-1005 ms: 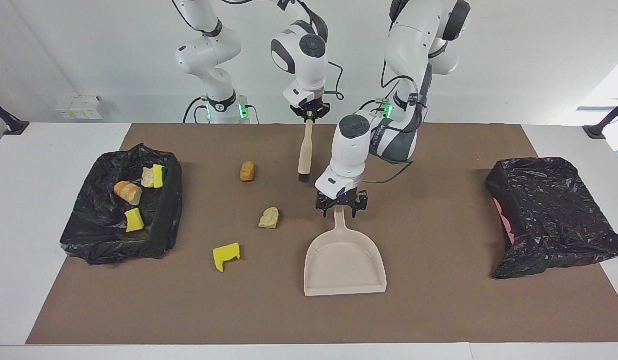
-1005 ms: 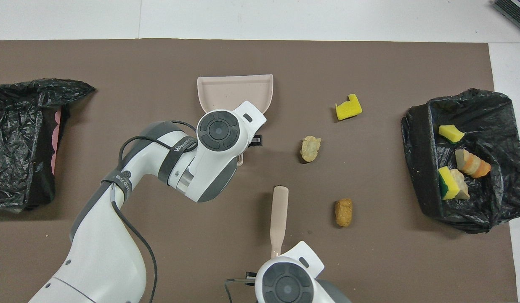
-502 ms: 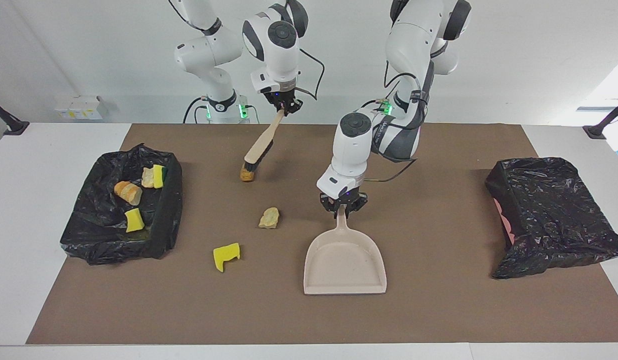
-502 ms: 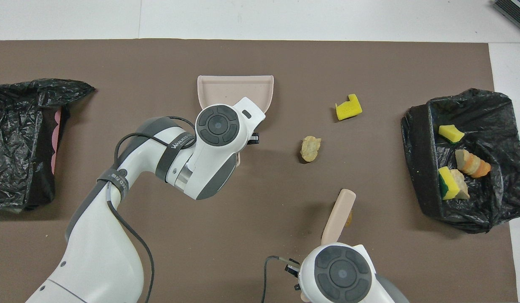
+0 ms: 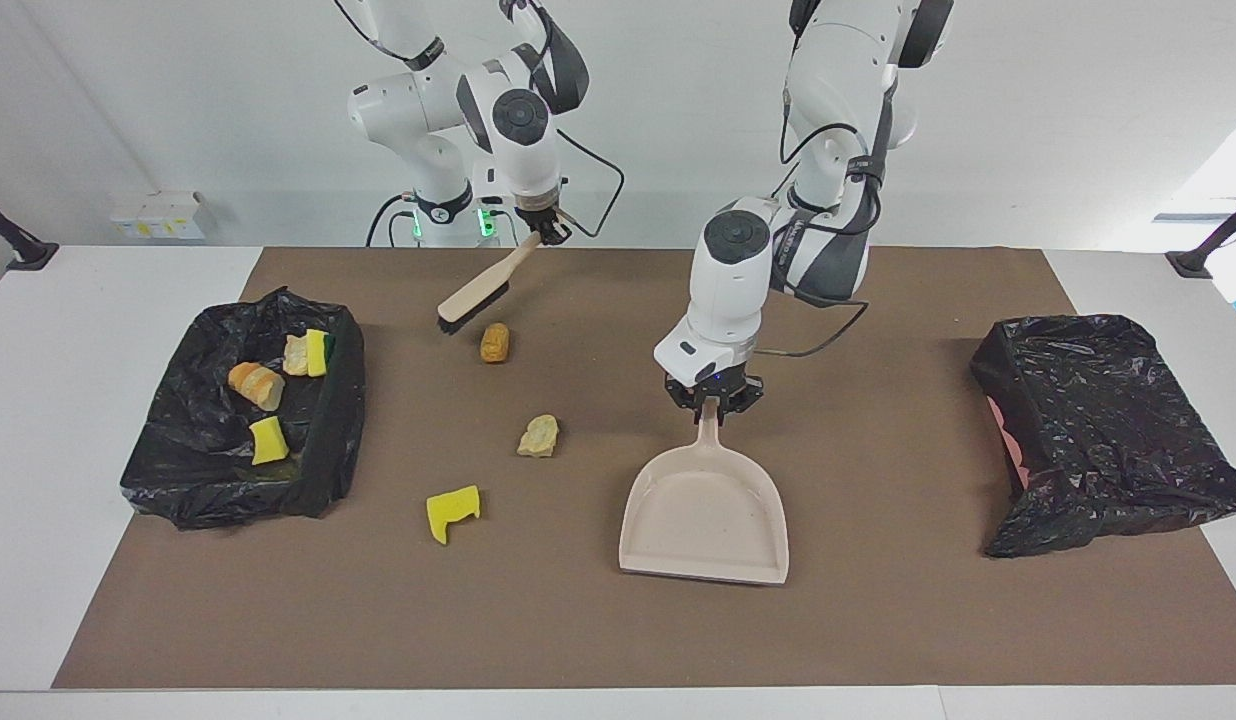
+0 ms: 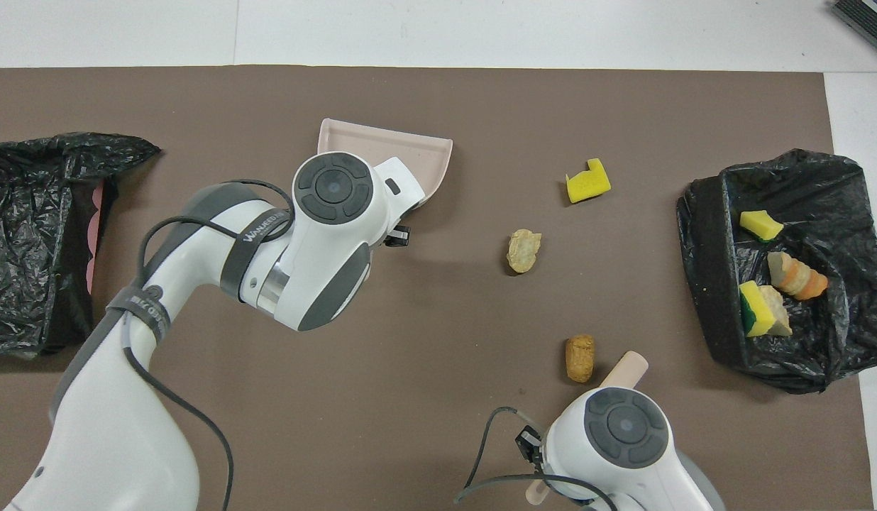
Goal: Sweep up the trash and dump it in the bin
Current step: 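Move the brush with the right gripper behind the bread chunks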
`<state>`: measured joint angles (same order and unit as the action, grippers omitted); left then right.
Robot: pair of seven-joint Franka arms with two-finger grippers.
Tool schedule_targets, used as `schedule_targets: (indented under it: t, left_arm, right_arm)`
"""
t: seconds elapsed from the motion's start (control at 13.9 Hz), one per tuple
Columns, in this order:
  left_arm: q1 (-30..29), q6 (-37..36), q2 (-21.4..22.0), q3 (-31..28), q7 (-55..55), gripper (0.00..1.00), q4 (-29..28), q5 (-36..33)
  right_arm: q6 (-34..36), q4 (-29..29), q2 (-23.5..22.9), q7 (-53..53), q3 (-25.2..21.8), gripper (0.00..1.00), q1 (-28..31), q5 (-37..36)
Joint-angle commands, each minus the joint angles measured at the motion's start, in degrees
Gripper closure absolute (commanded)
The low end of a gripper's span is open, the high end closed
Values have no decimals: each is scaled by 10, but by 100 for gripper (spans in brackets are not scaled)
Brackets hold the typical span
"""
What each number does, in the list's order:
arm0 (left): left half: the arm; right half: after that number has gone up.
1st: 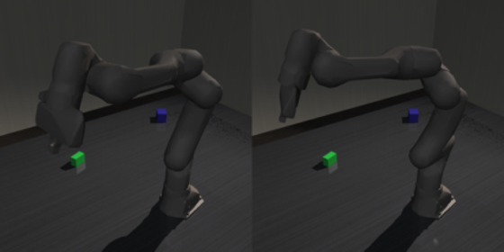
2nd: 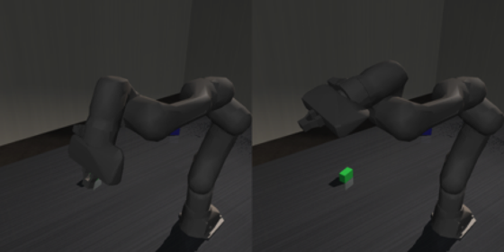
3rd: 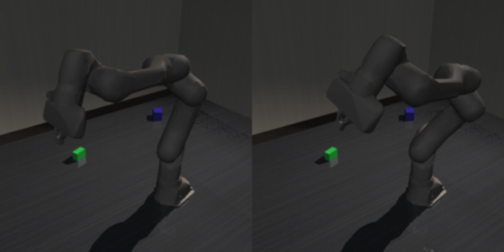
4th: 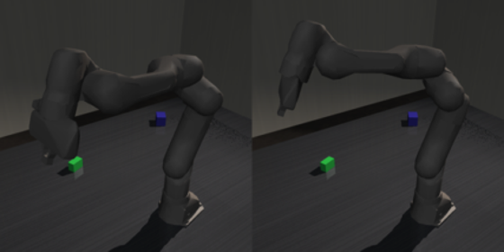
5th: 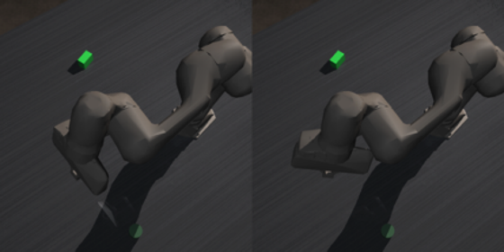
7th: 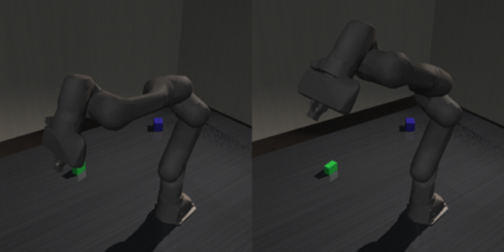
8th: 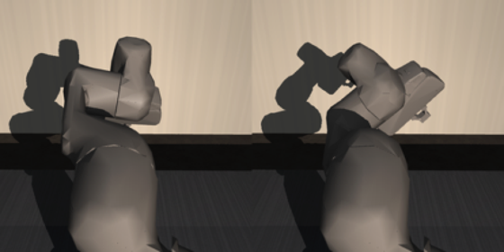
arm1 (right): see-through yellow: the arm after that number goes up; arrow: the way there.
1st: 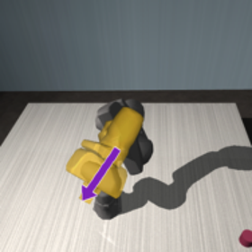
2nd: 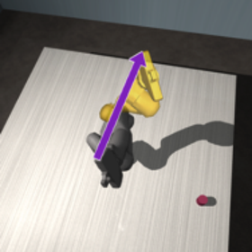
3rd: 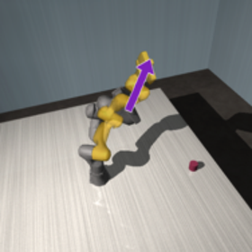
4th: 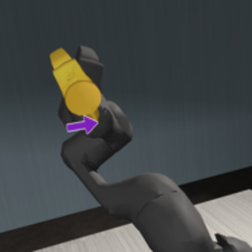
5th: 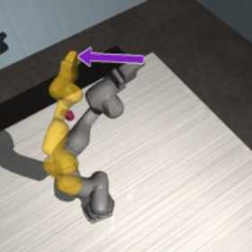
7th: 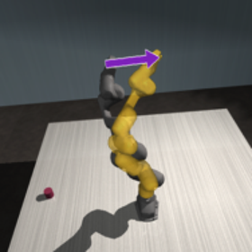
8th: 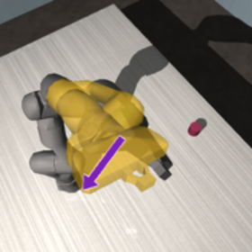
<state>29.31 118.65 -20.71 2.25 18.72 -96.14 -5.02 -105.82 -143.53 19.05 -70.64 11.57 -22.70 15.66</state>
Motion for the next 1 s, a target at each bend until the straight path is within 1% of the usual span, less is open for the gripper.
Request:
schedule_targets:
  t: [0.0,0.14,0.22,0.29,0.36,0.43,0.5,0.57,0.72,0.79,0.93]
  left_arm:
    - [-10,-50,29,-1,-94,100,-6,-8]
    - [-10,-80,35,-3,-165,100,-10,-10]
    - [-10,-97,37,-3,-222,100,-12,-11]
    - [-13,-114,39,-4,-282,100,-11,-14]
    - [-14,-115,39,-4,-333,100,-12,-21]
    - [-15,-114,39,-4,-372,100,-12,-24]
    - [-20,-111,43,-4,-421,100,-19,-24]
    - [-20,-106,47,-4,-480,100,-33,-25]
    - [-21,-71,62,-4,-566,100,-68,-33]
    - [-21,-47,72,-4,-597,100,-93,-33]
    - [-21,-2,91,-3,-620,100,-138,-33]
  right_arm:
    - [-37,-18,-6,7,7,100,2,23]
    - [-39,-14,-16,55,7,100,6,23]
    - [-40,-8,-22,79,7,100,7,23]
    - [-62,-7,-26,101,7,100,10,23]
    - [-85,-4,-36,121,7,100,13,23]
    - [-91,11,-51,137,6,100,16,24]
    - [-91,33,-72,158,6,100,33,24]
    - [-91,55,-88,181,6,100,46,24]
    - [-96,87,-117,242,6,100,71,24]
    - [-94,108,-132,259,6,100,85,23]
    - [-82,149,-161,304,5,100,92,22]
